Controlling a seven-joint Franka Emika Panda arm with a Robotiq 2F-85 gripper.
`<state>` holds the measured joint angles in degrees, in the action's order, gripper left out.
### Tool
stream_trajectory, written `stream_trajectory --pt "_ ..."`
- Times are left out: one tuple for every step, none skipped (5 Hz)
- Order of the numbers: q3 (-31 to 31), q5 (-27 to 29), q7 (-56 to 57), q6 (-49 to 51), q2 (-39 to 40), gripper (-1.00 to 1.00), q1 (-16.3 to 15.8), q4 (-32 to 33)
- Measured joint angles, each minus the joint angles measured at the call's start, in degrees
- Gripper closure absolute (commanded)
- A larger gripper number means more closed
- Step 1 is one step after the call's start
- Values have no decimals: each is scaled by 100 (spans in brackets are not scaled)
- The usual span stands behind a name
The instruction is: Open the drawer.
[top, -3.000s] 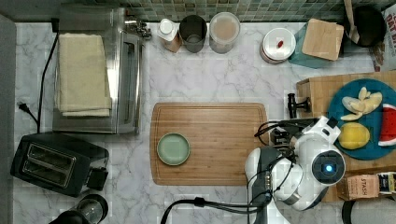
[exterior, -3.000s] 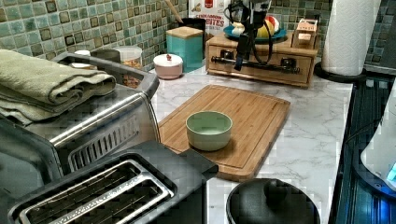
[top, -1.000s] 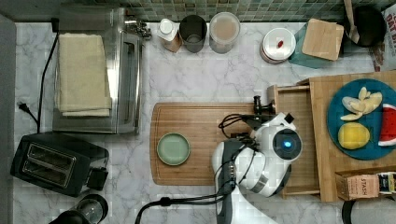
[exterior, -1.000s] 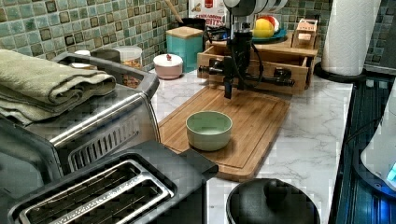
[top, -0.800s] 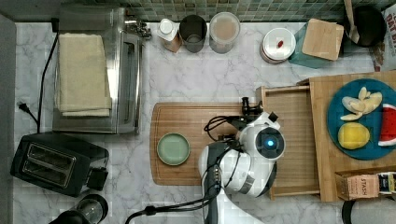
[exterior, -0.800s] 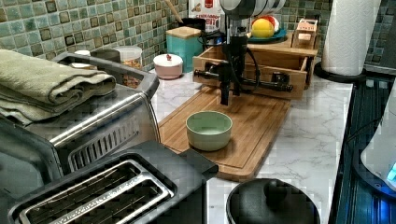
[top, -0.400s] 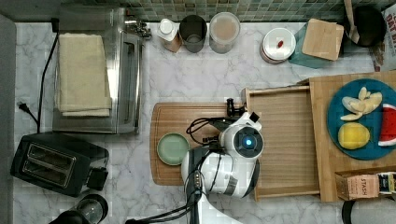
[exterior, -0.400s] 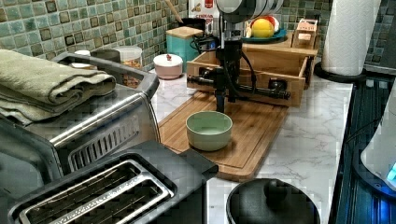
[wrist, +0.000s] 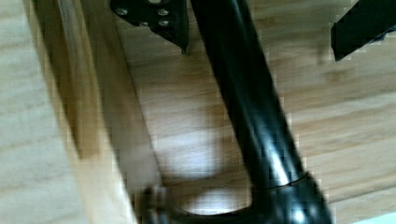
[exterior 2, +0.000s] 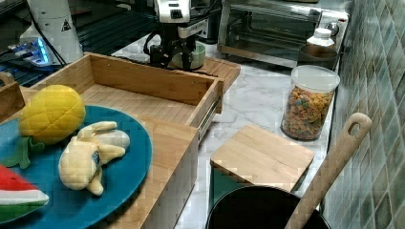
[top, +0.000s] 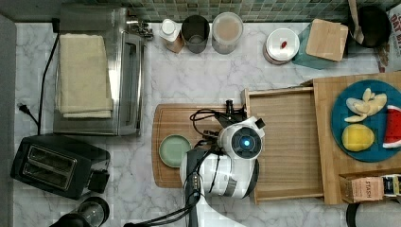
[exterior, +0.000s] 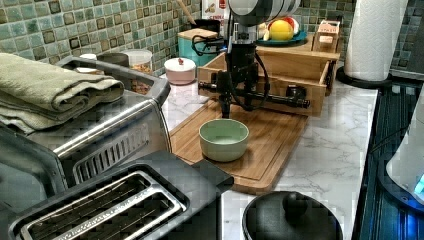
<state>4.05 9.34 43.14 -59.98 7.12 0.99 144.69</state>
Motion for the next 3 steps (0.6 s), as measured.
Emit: stream_trajectory --pt "19 -73 -126 -11 2 -100 -18 0" --pt "-6 -186 -126 6 7 -100 -17 0" --pt "-17 -205 -126 6 12 -100 -2 0"
